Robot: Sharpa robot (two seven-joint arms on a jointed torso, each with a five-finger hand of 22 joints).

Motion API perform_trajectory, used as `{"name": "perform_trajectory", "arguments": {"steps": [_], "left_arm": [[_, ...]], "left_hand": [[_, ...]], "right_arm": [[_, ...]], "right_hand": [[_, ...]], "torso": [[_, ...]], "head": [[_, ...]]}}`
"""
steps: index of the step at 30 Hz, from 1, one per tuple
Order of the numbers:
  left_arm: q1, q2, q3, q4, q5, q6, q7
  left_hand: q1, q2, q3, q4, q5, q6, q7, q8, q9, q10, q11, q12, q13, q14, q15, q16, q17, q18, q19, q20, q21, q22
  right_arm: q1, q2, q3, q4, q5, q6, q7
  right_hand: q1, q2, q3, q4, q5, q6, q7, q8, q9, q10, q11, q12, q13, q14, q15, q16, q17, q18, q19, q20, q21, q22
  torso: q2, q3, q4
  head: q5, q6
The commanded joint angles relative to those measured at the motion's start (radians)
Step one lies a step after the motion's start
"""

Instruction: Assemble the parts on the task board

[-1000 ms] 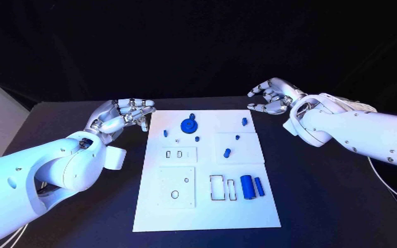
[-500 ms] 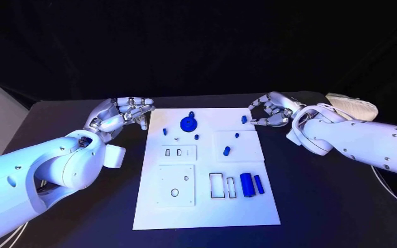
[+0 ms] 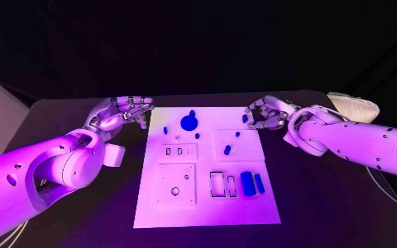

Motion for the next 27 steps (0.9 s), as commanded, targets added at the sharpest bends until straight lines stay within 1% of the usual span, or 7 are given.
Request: {"name": "perform_trajectory", "arguments": {"steps": [1, 5, 6, 9, 13, 21, 27], "left_arm": [[0.000, 0.001, 0.001, 0.002, 0.002, 0.018, 0.010], [0.000, 0.000, 0.001, 0.002, 0.002, 0.019, 0.010], [0.000, 0.000, 0.001, 0.002, 0.002, 0.019, 0.009], [0.000, -0.002, 0.001, 0.002, 0.002, 0.019, 0.009], [0.000, -0.003, 0.001, 0.003, 0.002, 0.019, 0.008], [0.000, -0.002, 0.001, 0.002, 0.002, 0.019, 0.008], [0.000, -0.003, 0.001, 0.002, 0.002, 0.020, 0.007]], "left_hand": [[-0.003, 0.010, -0.001, -0.005, -0.001, -0.004, -0.001, 0.000, 0.001, 0.000, -0.003, 0.007, 0.001, -0.007, 0.000, 0.004, -0.002, 0.015, -0.006, 0.002, 0.006, 0.001], [-0.003, 0.010, -0.001, -0.005, -0.001, -0.004, -0.001, 0.000, 0.001, 0.000, -0.003, 0.007, 0.001, -0.007, 0.000, 0.004, -0.002, 0.015, -0.006, 0.002, 0.006, 0.001], [-0.003, 0.010, -0.001, -0.005, -0.001, -0.004, -0.001, 0.000, 0.001, 0.000, -0.003, 0.007, 0.001, -0.007, 0.000, 0.004, -0.002, 0.015, -0.006, 0.002, 0.006, 0.001], [-0.003, 0.010, 0.000, -0.005, -0.001, -0.005, -0.001, 0.000, 0.002, 0.000, -0.003, 0.007, 0.001, -0.007, -0.001, 0.004, -0.003, 0.015, -0.008, 0.002, 0.007, 0.001], [-0.003, 0.010, 0.000, -0.005, -0.001, -0.005, -0.001, 0.000, 0.002, 0.000, -0.003, 0.007, 0.001, -0.007, -0.001, 0.004, -0.003, 0.015, -0.008, 0.002, 0.007, 0.001], [-0.003, 0.010, 0.000, -0.005, -0.001, -0.005, -0.001, 0.000, 0.002, 0.000, -0.003, 0.007, 0.001, -0.007, -0.001, 0.004, -0.003, 0.015, -0.008, 0.002, 0.007, 0.001], [-0.003, 0.010, 0.000, -0.005, -0.001, -0.005, -0.001, 0.000, 0.002, 0.000, -0.003, 0.007, 0.001, -0.007, -0.001, 0.004, -0.003, 0.015, -0.008, 0.002, 0.007, 0.001]], "right_arm": [[-0.002, 0.010, 0.000, -0.007, -0.016, 0.014, 0.012], [-0.004, 0.021, 0.000, -0.014, -0.015, 0.009, 0.009], [-0.005, 0.023, 0.000, -0.016, -0.014, 0.007, 0.007], [-0.006, 0.028, 0.000, -0.022, -0.011, 0.001, 0.005], [-0.006, 0.033, 0.000, -0.026, -0.007, -0.004, 0.003], [-0.007, 0.039, 0.000, -0.025, -0.004, -0.005, 0.004], [-0.008, 0.040, 0.000, -0.024, -0.004, -0.010, 0.002]], "right_hand": [[0.006, 0.008, -0.006, 0.004, 0.002, 0.000, -0.002, 0.000, 0.000, 0.087, 0.008, 0.001, 0.247, 0.091, 0.005, 0.002, 0.208, -0.007, 0.107, 0.008, 0.005, 0.264], [0.012, 0.020, 0.000, 0.008, 0.004, 0.010, -0.003, 0.005, 0.001, 0.089, 0.007, 0.004, 0.249, 0.092, 0.005, 0.003, 0.210, -0.007, 0.107, 0.008, 0.005, 0.264], [0.013, 0.022, 0.001, 0.009, 0.005, 0.013, -0.003, 0.006, 0.001, 0.090, 0.007, 0.004, 0.249, 0.092, 0.004, 0.003, 0.210, -0.007, 0.107, 0.008, 0.005, 0.264], [0.016, 0.036, 0.012, 0.013, 0.005, 0.024, -0.005, 0.012, 0.003, 0.092, 0.005, 0.007, 0.251, 0.092, 0.003, 0.003, 0.211, -0.007, 0.107, 0.007, 0.005, 0.264], [0.020, 0.047, 0.026, 0.015, 0.001, 0.040, -0.007, 0.019, 0.004, 0.096, 0.003, 0.011, 0.254, 0.093, 0.001, 0.004, 0.214, -0.007, 0.107, 0.005, 0.005, 0.264], [0.022, 0.058, 0.051, 0.018, -0.012, 0.072, -0.015, 0.036, 0.007, 0.101, -0.004, 0.017, 0.259, 0.093, -0.006, 0.005, 0.216, -0.007, 0.107, 0.000, 0.005, 0.264], [0.022, 0.062, 0.069, 0.018, -0.019, 0.092, -0.023, 0.048, 0.009, 0.104, -0.010, 0.021, 0.262, 0.093, -0.013, 0.005, 0.217, -0.007, 0.107, -0.006, 0.005, 0.264]], "torso": [[-0.001, -0.0014, 0.0005], [-0.001, -0.0012, 0.0022], [-0.001, -0.0005, 0.0024], [-0.001, -0.0004, 0.0016], [-0.002, -0.0006, -0.0008], [-0.002, 0.0009, -0.0019], [-0.003, 0.0004, -0.0008]], "head": [[0.001, -0.004], [0.002, -0.006], [0.002, -0.006], [0.003, -0.007], [0.005, -0.008], [0.006, -0.010], [0.005, -0.010]]}}
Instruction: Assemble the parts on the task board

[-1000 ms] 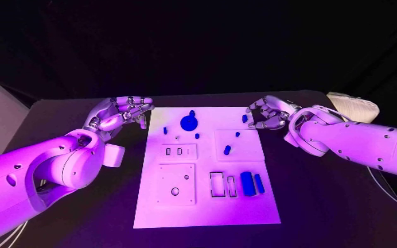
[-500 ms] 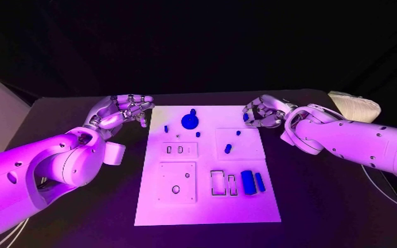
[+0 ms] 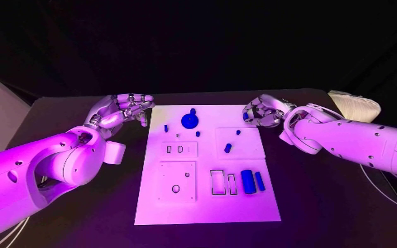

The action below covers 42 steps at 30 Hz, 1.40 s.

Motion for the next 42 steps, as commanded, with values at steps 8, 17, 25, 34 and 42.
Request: {"name": "perform_trajectory", "arguments": {"steps": [8, 17, 25, 34, 42], "left_arm": [[0.000, 0.000, 0.001, 0.001, 0.002, 0.018, 0.005], [0.000, -0.001, 0.001, 0.001, 0.002, 0.018, 0.004], [0.000, -0.002, 0.001, 0.002, 0.002, 0.018, 0.003], [0.001, 0.001, 0.001, -0.001, 0.002, 0.018, 0.002], [0.001, 0.010, 0.000, -0.006, 0.002, 0.021, 0.001]], "left_hand": [[-0.004, 0.010, 0.000, -0.005, -0.001, -0.005, -0.001, 0.000, 0.001, -0.001, -0.003, 0.007, 0.001, -0.008, -0.001, 0.004, -0.002, 0.015, -0.009, 0.002, 0.008, 0.002], [-0.004, 0.010, 0.000, -0.005, -0.001, -0.005, -0.001, 0.000, 0.001, -0.001, -0.003, 0.007, 0.001, -0.008, -0.001, 0.004, -0.002, 0.015, -0.009, 0.002, 0.008, 0.002], [-0.004, 0.010, 0.000, -0.005, -0.001, -0.005, -0.001, 0.000, 0.001, -0.001, -0.003, 0.007, 0.001, -0.008, -0.001, 0.004, -0.002, 0.015, -0.009, 0.002, 0.008, 0.002], [-0.004, 0.010, 0.000, -0.005, -0.001, -0.005, -0.001, 0.000, 0.001, -0.001, -0.003, 0.007, 0.001, -0.008, -0.001, 0.004, -0.002, 0.015, -0.009, 0.002, 0.008, 0.002], [-0.005, 0.010, 0.000, -0.005, -0.001, -0.006, 0.000, 0.000, 0.002, -0.002, -0.002, 0.007, 0.001, -0.008, 0.000, 0.004, -0.003, 0.015, -0.010, 0.002, 0.009, 0.002]], "right_arm": [[-0.001, 0.002, 0.000, 0.002, 0.000, -0.028, -0.002], [-0.001, 0.002, 0.000, 0.011, 0.001, -0.086, -0.019], [0.005, -0.015, 0.003, 0.081, 0.000, -0.138, -0.080], [0.046, -0.028, 0.005, 0.251, -0.061, -0.182, -0.254], [0.044, 0.038, 0.003, 0.365, -0.145, -0.184, -0.383]], "right_hand": [[0.003, 0.026, 0.045, -0.005, -0.011, 0.053, -0.023, 0.041, 0.011, 0.106, -0.028, 0.007, 0.263, 0.097, -0.025, 0.006, 0.220, -0.007, 0.107, -0.021, 0.005, 0.263], [0.002, 0.038, 0.096, -0.024, -0.052, 0.083, -0.045, 0.083, 0.028, 0.106, -0.049, 0.007, 0.263, 0.099, -0.041, 0.007, 0.225, -0.007, 0.107, -0.036, 0.005, 0.263], [-0.020, 0.022, 0.102, -0.023, -0.046, 0.081, -0.048, 0.096, 0.033, 0.106, -0.053, 0.007, 0.263, 0.100, -0.044, 0.008, 0.229, -0.007, 0.107, -0.040, 0.005, 0.263], [-0.031, 0.016, 0.104, -0.021, -0.049, 0.075, -0.048, 0.098, 0.034, 0.106, -0.053, 0.007, 0.263, 0.100, -0.045, 0.009, 0.232, -0.007, 0.107, -0.041, 0.005, 0.263], [-0.034, 0.015, 0.104, -0.020, -0.049, 0.073, -0.048, 0.098, 0.034, 0.106, -0.053, 0.007, 0.263, 0.100, -0.044, 0.009, 0.232, -0.007, 0.107, -0.041, 0.005, 0.263]], "torso": [[0.000, 0.0004, 0.0003], [-0.001, 0.0001, 0.0005], [-0.003, -0.0010, -0.0022], [-0.006, -0.0037, -0.0043], [-0.008, -0.0051, -0.0046]], "head": [[-0.001, -0.001], [0.000, -0.002], [0.000, -0.002], [0.005, -0.005], [0.013, -0.011]]}}
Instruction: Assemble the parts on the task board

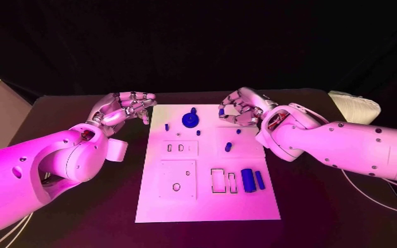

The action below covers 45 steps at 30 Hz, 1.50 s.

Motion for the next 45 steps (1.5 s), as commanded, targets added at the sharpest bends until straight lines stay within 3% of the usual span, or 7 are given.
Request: {"name": "perform_trajectory", "arguments": {"steps": [1, 9, 12, 19, 31, 40, 45], "left_arm": [[0.001, 0.006, 0.000, 0.000, 0.002, 0.020, 0.004], [0.000, 0.015, -0.001, -0.003, 0.002, 0.023, 0.002], [0.000, 0.016, -0.001, -0.003, 0.002, 0.023, 0.002], [0.000, 0.017, -0.001, -0.002, 0.002, 0.025, 0.000], [0.000, 0.020, -0.002, -0.005, 0.002, 0.029, -0.002], [-0.001, 0.021, -0.003, -0.007, 0.002, 0.030, -0.003], [-0.001, 0.021, -0.003, -0.008, 0.002, 0.030, -0.003]], "left_hand": [[-0.001, 0.006, 0.000, -0.005, -0.001, -0.006, 0.000, 0.000, 0.002, -0.002, -0.002, 0.007, 0.001, -0.008, 0.000, 0.005, -0.002, 0.016, -0.006, -0.001, 0.005, 0.001], [-0.001, 0.006, 0.000, -0.005, -0.001, -0.006, 0.000, 0.000, 0.002, -0.002, -0.002, 0.007, 0.001, -0.008, 0.000, 0.005, -0.002, 0.016, -0.006, -0.001, 0.005, 0.001], [-0.001, 0.006, 0.000, -0.005, -0.001, -0.006, 0.000, 0.000, 0.002, -0.002, -0.002, 0.007, 0.001, -0.008, 0.000, 0.005, -0.002, 0.016, -0.006, -0.001, 0.005, 0.001], [-0.001, 0.006, 0.000, -0.005, -0.001, -0.006, 0.000, 0.000, 0.002, -0.002, -0.002, 0.007, 0.001, -0.008, 0.000, 0.005, -0.002, 0.016, -0.006, -0.001, 0.005, 0.001], [-0.001, 0.006, 0.000, -0.005, -0.001, -0.006, 0.000, 0.000, 0.002, -0.002, -0.002, 0.007, 0.001, -0.008, 0.000, 0.005, -0.002, 0.016, -0.007, -0.001, 0.005, 0.002], [-0.003, 0.007, -0.001, -0.005, -0.001, -0.006, -0.001, 0.000, 0.002, -0.002, -0.002, 0.007, 0.001, -0.008, 0.000, 0.005, -0.003, 0.015, -0.007, -0.001, 0.006, 0.002], [-0.003, 0.007, -0.001, -0.005, -0.001, -0.006, -0.001, 0.000, 0.002, -0.002, -0.002, 0.007, 0.001, -0.008, 0.000, 0.005, -0.003, 0.015, -0.007, -0.001, 0.006, 0.002]], "right_arm": [[-0.008, 0.030, -0.001, 0.037, -0.106, -0.016, -0.129], [-0.036, 0.108, -0.004, 0.072, -0.210, -0.008, -0.226], [-0.049, 0.134, -0.007, 0.072, -0.238, -0.004, -0.257], [-0.084, 0.188, -0.010, 0.065, -0.294, 0.003, -0.310], [-0.118, 0.238, -0.012, 0.042, -0.345, 0.010, -0.342], [-0.128, 0.251, -0.013, 0.032, -0.367, 0.022, -0.349], [-0.135, 0.257, -0.013, 0.028, -0.369, 0.027, -0.349]], "right_hand": [[-0.012, 0.000, 0.005, 0.000, -0.001, 0.008, -0.015, 0.007, 0.024, 0.105, -0.004, 0.003, 0.263, 0.097, -0.005, 0.005, 0.233, -0.007, 0.105, -0.007, 0.005, 0.263], [-0.013, -0.002, 0.006, 0.000, -0.001, 0.006, -0.015, 0.007, 0.024, 0.105, -0.004, 0.003, 0.263, 0.097, -0.005, 0.005, 0.232, -0.007, 0.105, -0.007, 0.005, 0.263], [-0.014, -0.003, 0.007, -0.001, -0.001, 0.005, -0.015, 0.007, 0.024, 0.105, -0.004, 0.003, 0.263, 0.097, -0.005, 0.005, 0.232, -0.007, 0.105, -0.007, 0.005, 0.263], [-0.021, -0.008, 0.009, 0.000, 0.003, 0.001, -0.013, 0.008, 0.024, 0.105, -0.004, 0.003, 0.263, 0.097, -0.005, 0.005, 0.231, -0.007, 0.105, -0.007, 0.005, 0.263], [-0.031, -0.015, 0.012, 0.002, 0.015, -0.003, -0.013, 0.011, 0.025, 0.105, -0.003, 0.003, 0.263, 0.097, -0.004, 0.006, 0.234, -0.007, 0.105, -0.007, 0.005, 0.263], [-0.033, -0.018, 0.013, 0.002, 0.017, -0.004, -0.013, 0.012, 0.025, 0.105, -0.003, 0.003, 0.263, 0.097, -0.004, 0.005, 0.233, -0.007, 0.105, -0.007, 0.005, 0.263], [-0.035, -0.020, 0.013, 0.002, 0.019, -0.005, -0.013, 0.013, 0.025, 0.105, -0.003, 0.003, 0.263, 0.097, -0.004, 0.005, 0.233, -0.007, 0.105, -0.007, 0.005, 0.263]], "torso": [[-0.001, -0.0011, -0.0002], [0.000, -0.0042, -0.0015], [0.001, -0.0020, -0.0008], [0.002, -0.0018, 0.0009], [0.002, -0.0012, 0.0005], [0.002, -0.0025, 0.0017], [0.003, -0.0007, 0.0007]], "head": [[0.003, -0.003], [0.009, -0.005], [0.012, -0.007], [0.015, -0.016], [0.019, -0.025], [0.016, -0.032], [0.019, -0.036]]}}
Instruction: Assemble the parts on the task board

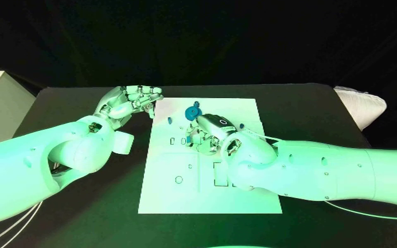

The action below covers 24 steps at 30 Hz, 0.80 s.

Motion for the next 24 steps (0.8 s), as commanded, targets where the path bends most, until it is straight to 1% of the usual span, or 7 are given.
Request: {"name": "perform_trajectory", "arguments": {"steps": [1, 5, 11, 15, 24], "left_arm": [[0.000, 0.002, 0.000, 0.001, 0.002, 0.019, 0.004], [0.000, 0.001, 0.000, 0.001, 0.002, 0.019, 0.004], [0.000, 0.001, 0.000, 0.000, 0.002, 0.020, 0.004], [0.000, 0.001, 0.000, 0.000, 0.002, 0.020, 0.004], [0.000, 0.000, 0.000, -0.001, 0.002, 0.021, 0.002]], "left_hand": [[-0.003, 0.007, -0.001, -0.005, -0.001, -0.006, -0.001, 0.000, 0.001, -0.002, -0.002, 0.003, 0.002, -0.008, 0.000, 0.005, -0.001, 0.015, -0.008, -0.001, 0.006, 0.001], [-0.003, 0.007, -0.001, -0.005, -0.001, -0.006, -0.001, 0.000, 0.001, -0.002, -0.002, 0.003, 0.002, -0.008, 0.000, 0.005, -0.001, 0.015, -0.008, -0.001, 0.006, 0.001], [-0.003, 0.007, -0.001, -0.005, -0.001, -0.006, -0.001, 0.000, 0.001, -0.002, -0.002, 0.003, 0.002, -0.008, 0.000, 0.005, -0.001, 0.015, -0.008, -0.001, 0.006, 0.001], [-0.003, 0.007, -0.001, -0.005, -0.001, -0.006, -0.001, 0.000, 0.001, -0.002, -0.002, 0.003, 0.002, -0.008, 0.000, 0.005, -0.001, 0.015, -0.008, -0.001, 0.006, 0.001], [-0.004, 0.007, -0.001, -0.005, -0.001, -0.006, -0.001, 0.000, 0.001, -0.002, -0.002, 0.003, 0.001, -0.008, 0.000, 0.005, -0.002, 0.015, -0.008, -0.001, 0.007, 0.002]], "right_arm": [[-0.005, 0.005, 0.000, -0.002, -0.030, 0.023, -0.007], [-0.008, 0.008, -0.001, -0.006, -0.033, 0.026, -0.007], [-0.011, 0.011, -0.001, -0.009, -0.035, 0.027, -0.007], [-0.012, 0.012, -0.001, -0.012, -0.036, 0.027, -0.006], [-0.013, 0.012, -0.001, -0.015, -0.039, 0.033, -0.006]], "right_hand": [[-0.007, -0.001, 0.007, 0.000, 0.005, -0.004, -0.003, 0.004, 0.010, 0.105, -0.003, 0.003, 0.263, 0.097, -0.004, 0.006, 0.233, -0.007, 0.105, -0.007, 0.005, 0.263], [-0.007, -0.001, 0.007, 0.000, 0.005, -0.004, -0.003, 0.004, 0.010, 0.105, -0.003, 0.003, 0.263, 0.097, -0.004, 0.006, 0.233, -0.007, 0.105, -0.007, 0.005, 0.263], [-0.012, -0.006, 0.007, 0.001, 0.006, -0.006, -0.002, 0.005, 0.010, 0.105, -0.002, 0.003, 0.263, 0.097, -0.004, 0.005, 0.233, -0.007, 0.105, -0.007, 0.005, 0.263], [-0.014, -0.008, 0.007, 0.002, 0.006, -0.007, -0.002, 0.005, 0.010, 0.105, -0.002, 0.003, 0.263, 0.097, -0.004, 0.005, 0.232, -0.007, 0.105, -0.007, 0.005, 0.263], [-0.019, -0.012, 0.007, 0.003, 0.006, -0.011, -0.001, 0.005, 0.010, 0.105, -0.001, 0.003, 0.263, 0.097, -0.003, 0.005, 0.232, -0.007, 0.105, -0.006, 0.005, 0.263]], "torso": [[0.000, 0.0012, -0.0007], [0.000, 0.0001, -0.0012], [-0.001, 0.0009, -0.0023], [-0.001, 0.0013, -0.0019], [-0.001, -0.0001, -0.0019]], "head": [[0.002, -0.003], [0.003, -0.007], [0.004, -0.009], [0.004, -0.008], [0.003, -0.009]]}}
